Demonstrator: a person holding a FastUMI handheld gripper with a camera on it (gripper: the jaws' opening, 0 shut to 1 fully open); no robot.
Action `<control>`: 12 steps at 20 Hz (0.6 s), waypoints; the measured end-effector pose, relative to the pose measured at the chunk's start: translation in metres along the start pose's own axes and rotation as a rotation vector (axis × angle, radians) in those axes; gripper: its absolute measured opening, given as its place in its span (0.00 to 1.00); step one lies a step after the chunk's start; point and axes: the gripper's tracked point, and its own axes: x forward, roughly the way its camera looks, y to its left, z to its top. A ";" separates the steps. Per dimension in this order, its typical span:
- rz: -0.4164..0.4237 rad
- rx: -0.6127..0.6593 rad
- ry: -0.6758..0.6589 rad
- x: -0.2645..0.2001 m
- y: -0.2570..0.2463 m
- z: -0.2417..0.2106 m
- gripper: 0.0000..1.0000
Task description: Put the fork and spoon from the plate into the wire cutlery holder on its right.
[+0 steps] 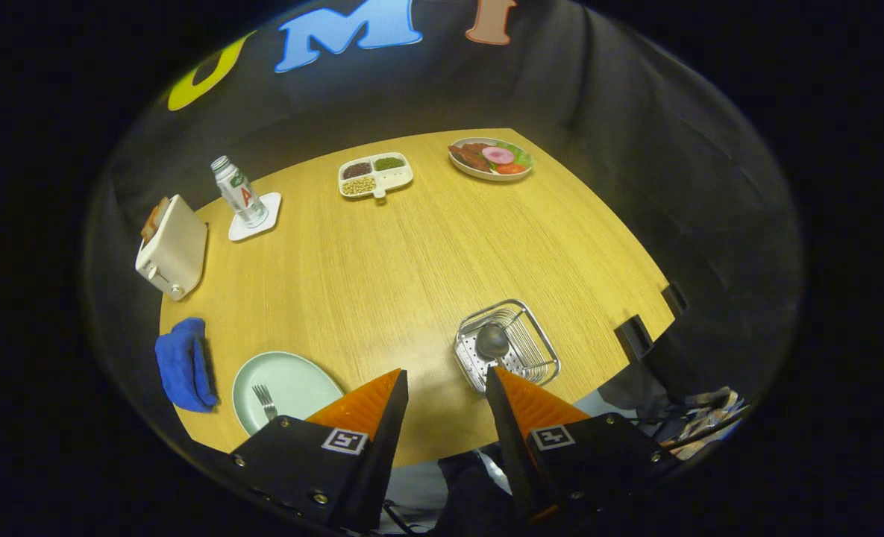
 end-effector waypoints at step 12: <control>0.161 -0.236 0.019 -0.005 0.113 -0.049 0.65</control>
